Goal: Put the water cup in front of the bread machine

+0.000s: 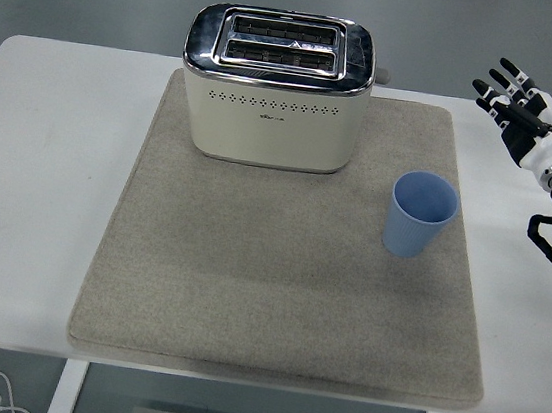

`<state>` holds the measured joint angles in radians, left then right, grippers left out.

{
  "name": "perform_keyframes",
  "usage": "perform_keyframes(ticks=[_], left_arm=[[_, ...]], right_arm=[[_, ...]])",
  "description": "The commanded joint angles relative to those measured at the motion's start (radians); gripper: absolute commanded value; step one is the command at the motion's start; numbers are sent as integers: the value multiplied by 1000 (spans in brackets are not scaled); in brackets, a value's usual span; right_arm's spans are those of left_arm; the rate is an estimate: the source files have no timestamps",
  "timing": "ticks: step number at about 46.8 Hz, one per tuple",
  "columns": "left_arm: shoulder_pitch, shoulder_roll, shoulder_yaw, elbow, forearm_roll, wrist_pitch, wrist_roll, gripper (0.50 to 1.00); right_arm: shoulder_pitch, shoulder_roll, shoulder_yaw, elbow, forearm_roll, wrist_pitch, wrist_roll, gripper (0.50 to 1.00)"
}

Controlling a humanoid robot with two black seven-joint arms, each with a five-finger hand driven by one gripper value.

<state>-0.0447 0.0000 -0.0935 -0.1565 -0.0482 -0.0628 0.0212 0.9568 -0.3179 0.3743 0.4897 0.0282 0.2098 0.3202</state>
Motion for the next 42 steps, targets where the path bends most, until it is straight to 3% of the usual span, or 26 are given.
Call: perform_keyframes(ticks=[1,8,22,37,42], left_arm=[[0,0,0,0,1,0,0,1000],[-1,0,0,0,1,0,0,1000],[-1,0,-2,5,-1,0,0,1000],[-1,0,0,3,-1,0,0,1000],[-1,0,-2,6,-1,0,0,1000]], right_arm=[[-18,-24,-3,0,-7,43,0,926],[-32,-66,-5,0,-13,105,0,926],[-82,-181,-6,36,-85,318,17,928],[-168,-251,-6,151,-264,342,189,928],[-184,-279,-6,174,-290,346,201,928]])
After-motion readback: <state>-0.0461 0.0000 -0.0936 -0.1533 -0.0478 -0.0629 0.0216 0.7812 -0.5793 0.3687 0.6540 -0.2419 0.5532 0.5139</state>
